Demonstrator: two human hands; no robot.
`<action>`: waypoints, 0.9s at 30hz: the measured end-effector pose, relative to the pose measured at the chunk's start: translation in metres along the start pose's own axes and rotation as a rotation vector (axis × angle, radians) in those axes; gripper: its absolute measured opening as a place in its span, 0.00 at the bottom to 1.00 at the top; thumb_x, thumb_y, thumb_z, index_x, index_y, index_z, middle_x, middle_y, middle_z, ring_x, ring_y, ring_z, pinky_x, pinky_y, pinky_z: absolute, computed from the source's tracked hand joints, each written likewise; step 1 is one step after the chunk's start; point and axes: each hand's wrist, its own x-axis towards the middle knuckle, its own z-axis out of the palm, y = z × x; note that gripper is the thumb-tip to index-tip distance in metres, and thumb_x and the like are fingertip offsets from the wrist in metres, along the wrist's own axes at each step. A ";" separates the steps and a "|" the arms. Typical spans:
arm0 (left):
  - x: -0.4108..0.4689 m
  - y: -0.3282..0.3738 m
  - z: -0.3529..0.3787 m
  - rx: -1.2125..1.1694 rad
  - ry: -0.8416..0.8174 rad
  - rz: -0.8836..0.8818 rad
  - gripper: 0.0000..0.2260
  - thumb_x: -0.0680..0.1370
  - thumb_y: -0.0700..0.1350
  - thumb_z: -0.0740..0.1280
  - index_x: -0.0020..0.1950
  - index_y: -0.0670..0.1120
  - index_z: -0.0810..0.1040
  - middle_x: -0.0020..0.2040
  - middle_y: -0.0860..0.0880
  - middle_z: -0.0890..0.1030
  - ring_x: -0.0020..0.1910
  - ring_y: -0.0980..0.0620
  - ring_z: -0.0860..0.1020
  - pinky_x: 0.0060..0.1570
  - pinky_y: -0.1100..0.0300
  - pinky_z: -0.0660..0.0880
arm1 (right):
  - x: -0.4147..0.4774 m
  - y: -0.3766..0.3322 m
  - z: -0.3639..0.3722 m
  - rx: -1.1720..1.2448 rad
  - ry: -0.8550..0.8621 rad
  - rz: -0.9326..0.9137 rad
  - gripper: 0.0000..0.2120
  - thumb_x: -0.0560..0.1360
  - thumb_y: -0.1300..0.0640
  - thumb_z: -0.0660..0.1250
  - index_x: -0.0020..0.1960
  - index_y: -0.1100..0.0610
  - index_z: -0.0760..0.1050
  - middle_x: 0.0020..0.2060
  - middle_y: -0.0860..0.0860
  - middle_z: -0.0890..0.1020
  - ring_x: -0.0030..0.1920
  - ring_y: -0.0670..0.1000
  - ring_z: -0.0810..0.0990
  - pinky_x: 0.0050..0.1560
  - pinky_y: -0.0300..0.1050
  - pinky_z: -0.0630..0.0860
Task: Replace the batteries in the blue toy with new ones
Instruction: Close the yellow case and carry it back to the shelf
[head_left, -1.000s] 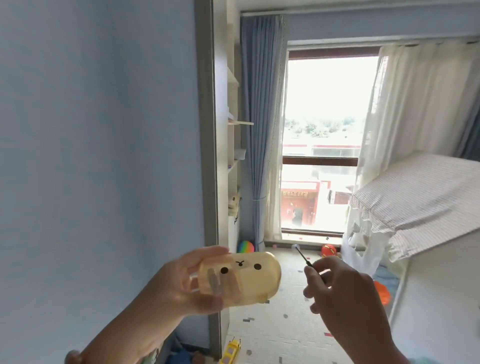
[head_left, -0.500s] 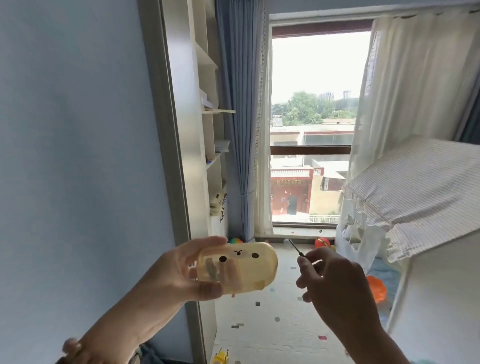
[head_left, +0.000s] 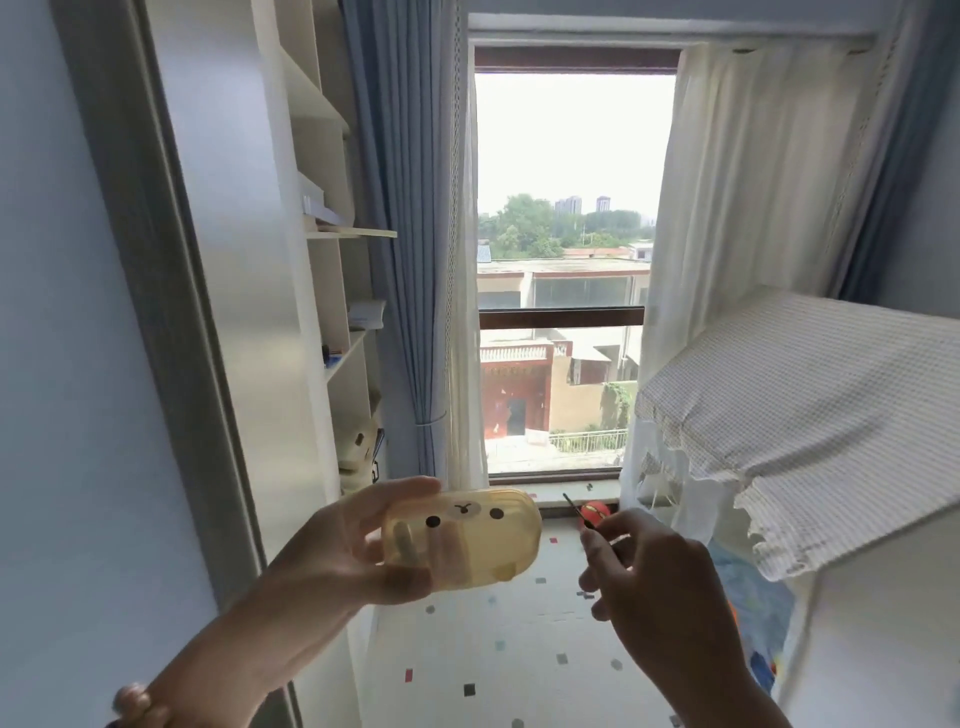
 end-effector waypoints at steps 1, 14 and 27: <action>0.017 -0.003 -0.005 -0.003 -0.012 0.004 0.34 0.59 0.34 0.83 0.63 0.51 0.82 0.62 0.47 0.83 0.61 0.41 0.82 0.60 0.46 0.77 | 0.014 0.002 0.006 0.006 0.001 0.009 0.07 0.77 0.50 0.71 0.41 0.48 0.79 0.27 0.44 0.86 0.23 0.39 0.82 0.40 0.48 0.85; 0.280 -0.042 -0.033 -0.056 -0.030 0.000 0.34 0.60 0.32 0.83 0.64 0.47 0.82 0.62 0.43 0.82 0.61 0.40 0.81 0.54 0.51 0.82 | 0.263 0.064 0.076 0.039 -0.050 -0.012 0.08 0.78 0.52 0.71 0.40 0.48 0.78 0.27 0.44 0.86 0.22 0.40 0.82 0.37 0.45 0.84; 0.519 -0.069 -0.054 -0.072 0.001 0.017 0.29 0.64 0.23 0.75 0.63 0.44 0.82 0.60 0.40 0.84 0.55 0.40 0.84 0.50 0.55 0.83 | 0.500 0.118 0.158 -0.036 -0.017 -0.021 0.08 0.77 0.47 0.70 0.40 0.47 0.78 0.26 0.42 0.85 0.26 0.41 0.84 0.40 0.48 0.85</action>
